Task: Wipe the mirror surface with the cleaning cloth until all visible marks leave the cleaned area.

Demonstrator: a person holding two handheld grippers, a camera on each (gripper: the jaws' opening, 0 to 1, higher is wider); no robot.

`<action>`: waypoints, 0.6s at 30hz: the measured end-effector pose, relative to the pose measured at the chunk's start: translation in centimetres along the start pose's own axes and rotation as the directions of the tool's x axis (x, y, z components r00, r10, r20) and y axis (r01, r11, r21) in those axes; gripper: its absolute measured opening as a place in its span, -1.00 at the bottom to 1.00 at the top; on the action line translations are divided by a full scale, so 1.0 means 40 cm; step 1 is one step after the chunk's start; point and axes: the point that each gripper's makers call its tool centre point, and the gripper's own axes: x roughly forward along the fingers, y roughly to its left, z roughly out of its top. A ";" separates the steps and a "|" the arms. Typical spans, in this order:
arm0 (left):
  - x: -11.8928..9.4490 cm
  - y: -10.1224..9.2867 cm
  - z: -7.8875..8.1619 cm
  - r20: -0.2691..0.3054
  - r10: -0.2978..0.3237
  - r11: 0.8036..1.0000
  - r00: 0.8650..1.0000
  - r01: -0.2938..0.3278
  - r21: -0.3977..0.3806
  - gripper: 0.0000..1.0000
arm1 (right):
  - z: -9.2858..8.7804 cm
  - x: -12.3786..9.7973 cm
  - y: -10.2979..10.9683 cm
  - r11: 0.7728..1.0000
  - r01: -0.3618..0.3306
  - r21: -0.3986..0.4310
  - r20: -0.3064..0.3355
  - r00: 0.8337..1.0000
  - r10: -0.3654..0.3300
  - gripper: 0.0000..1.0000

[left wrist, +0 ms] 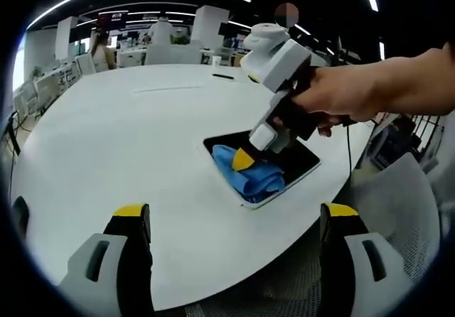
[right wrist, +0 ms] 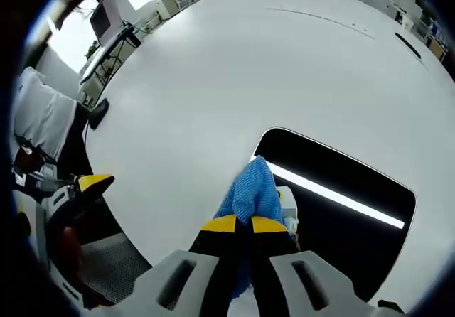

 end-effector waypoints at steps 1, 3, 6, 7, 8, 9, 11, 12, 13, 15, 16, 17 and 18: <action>0.000 -0.001 0.000 0.000 -0.001 1.000 1.000 0.001 0.001 0.97 | 0.005 0.002 -0.002 1.000 0.000 -0.002 0.001 1.000 0.000 -1.00; -0.001 -0.001 0.000 -0.003 0.000 1.000 1.000 0.000 0.002 0.97 | 0.014 0.005 -0.005 1.000 -0.003 -0.006 -0.006 1.000 0.003 -1.00; -0.001 0.000 -0.001 -0.004 0.001 1.000 1.000 -0.001 0.003 0.96 | 0.029 0.006 -0.010 1.000 0.003 -0.020 -0.007 1.000 -0.003 -1.00; 0.000 0.000 -0.001 -0.004 0.001 1.000 1.000 -0.001 0.003 0.96 | 0.034 0.009 -0.013 1.000 0.003 -0.021 -0.008 1.000 -0.003 -1.00; 0.000 0.000 -0.001 -0.005 0.001 1.000 1.000 -0.001 0.002 0.97 | 0.039 0.011 -0.015 1.000 0.004 -0.023 -0.008 1.000 -0.004 -1.00; 0.000 0.000 -0.002 -0.007 0.000 1.000 1.000 0.000 0.003 0.97 | 0.047 0.014 -0.020 1.000 0.005 -0.026 -0.007 1.000 -0.006 -1.00; 0.000 0.000 -0.001 -0.004 0.001 1.000 1.000 -0.001 0.004 0.97 | 0.060 0.018 -0.027 0.999 0.007 -0.033 -0.006 1.000 -0.008 -1.00; -0.001 0.000 0.001 -0.001 0.002 1.000 1.000 -0.002 0.001 0.98 | 0.065 0.019 -0.029 0.999 0.007 -0.033 -0.007 1.000 -0.008 -1.00; -0.002 0.001 0.000 -0.002 0.002 1.000 1.000 -0.002 -0.002 0.98 | 0.071 0.020 -0.032 0.999 0.008 -0.038 -0.009 1.000 -0.009 -1.00; 0.000 0.002 -0.002 -0.006 0.002 1.000 1.000 -0.002 -0.001 0.98 | 0.082 0.020 -0.040 0.999 0.018 -0.050 -0.006 1.000 -0.018 -1.00; 0.001 0.002 -0.001 -0.004 0.003 1.000 1.000 -0.003 0.002 0.98 | 0.089 0.022 -0.044 0.999 0.019 -0.050 -0.007 1.000 -0.020 -1.00; 0.001 0.002 0.001 -0.002 0.003 1.000 1.000 -0.003 0.003 0.98 | 0.093 0.025 -0.048 0.999 0.019 -0.049 -0.006 1.000 -0.019 -1.00; 0.001 0.003 0.001 -0.001 0.004 1.000 1.000 -0.004 0.001 0.97 | 0.098 0.027 -0.052 0.999 0.017 -0.045 -0.005 1.000 -0.017 -1.00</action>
